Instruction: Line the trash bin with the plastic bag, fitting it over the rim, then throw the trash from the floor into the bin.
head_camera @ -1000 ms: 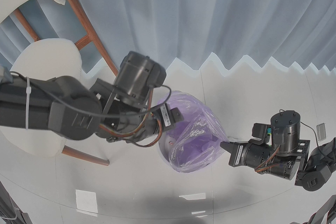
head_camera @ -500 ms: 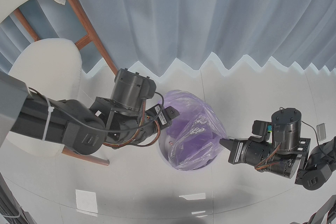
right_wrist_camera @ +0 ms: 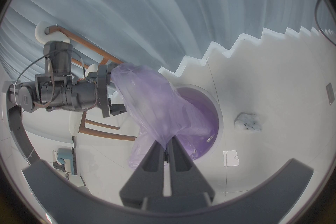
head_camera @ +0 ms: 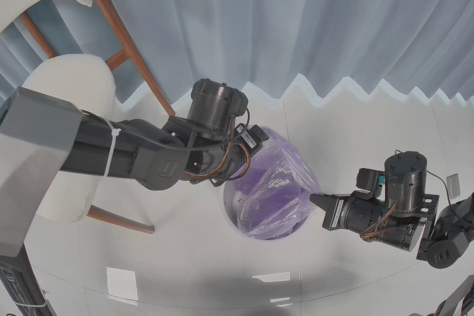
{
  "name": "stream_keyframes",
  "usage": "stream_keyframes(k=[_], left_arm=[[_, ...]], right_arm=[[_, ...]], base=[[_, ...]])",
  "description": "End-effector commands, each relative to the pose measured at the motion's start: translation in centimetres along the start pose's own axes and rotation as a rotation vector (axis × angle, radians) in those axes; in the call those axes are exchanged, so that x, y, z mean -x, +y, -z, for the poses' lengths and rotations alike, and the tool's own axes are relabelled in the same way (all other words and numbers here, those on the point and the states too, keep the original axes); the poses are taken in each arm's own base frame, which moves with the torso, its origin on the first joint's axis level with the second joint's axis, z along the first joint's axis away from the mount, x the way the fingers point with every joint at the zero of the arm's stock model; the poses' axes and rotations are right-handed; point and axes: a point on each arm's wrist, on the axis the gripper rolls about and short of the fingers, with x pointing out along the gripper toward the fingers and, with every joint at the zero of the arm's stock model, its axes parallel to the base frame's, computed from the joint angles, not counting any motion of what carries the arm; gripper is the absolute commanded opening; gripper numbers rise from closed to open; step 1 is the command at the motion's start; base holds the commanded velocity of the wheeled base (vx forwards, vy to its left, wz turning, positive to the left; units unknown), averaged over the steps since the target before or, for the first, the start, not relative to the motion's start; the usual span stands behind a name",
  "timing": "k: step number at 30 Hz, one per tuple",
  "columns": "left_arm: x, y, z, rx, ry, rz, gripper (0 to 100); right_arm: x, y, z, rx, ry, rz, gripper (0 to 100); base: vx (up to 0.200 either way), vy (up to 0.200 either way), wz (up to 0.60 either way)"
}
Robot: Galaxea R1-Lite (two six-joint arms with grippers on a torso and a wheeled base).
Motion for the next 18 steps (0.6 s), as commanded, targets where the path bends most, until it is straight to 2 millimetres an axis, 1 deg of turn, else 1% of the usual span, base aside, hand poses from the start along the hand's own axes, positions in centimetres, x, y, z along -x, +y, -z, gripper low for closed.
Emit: stream_keyframes(k=[1,2,5,10,15,18], left_arm=[[-2.4,-0.4,0.1,0.022,-0.002,0.003,100],[-2.7,-1.0,-0.1,0.041,-0.01,0.022,100],[-3.1,-1.8,-0.4,0.061,-0.022,0.05,100],[-3.8,-1.7,-0.3,0.07,-0.015,0.04,100],[-4.6,-1.8,0.1,0.121,-0.006,0.036,100],[-4.6,-1.9,0.5,0.124,0.002,0.035,100]], right_arm=[[0.3,0.0,0.0,0.0,-0.001,-0.001,0],[0.3,0.0,0.0,0.0,-0.001,-0.001,0],[0.4,-0.2,0.3,0.001,0.006,0.003,0],[0.4,-0.2,0.2,0.0,0.003,0.003,0],[0.7,-0.2,0.3,0.001,0.006,0.003,0],[0.7,-0.3,0.4,0.001,0.007,0.005,0]], base=[[0.0,0.0,0.0],[0.0,0.0,0.0],[0.0,0.0,0.0],[0.0,0.0,0.0],[0.0,0.0,0.0],[0.0,0.0,0.0]])
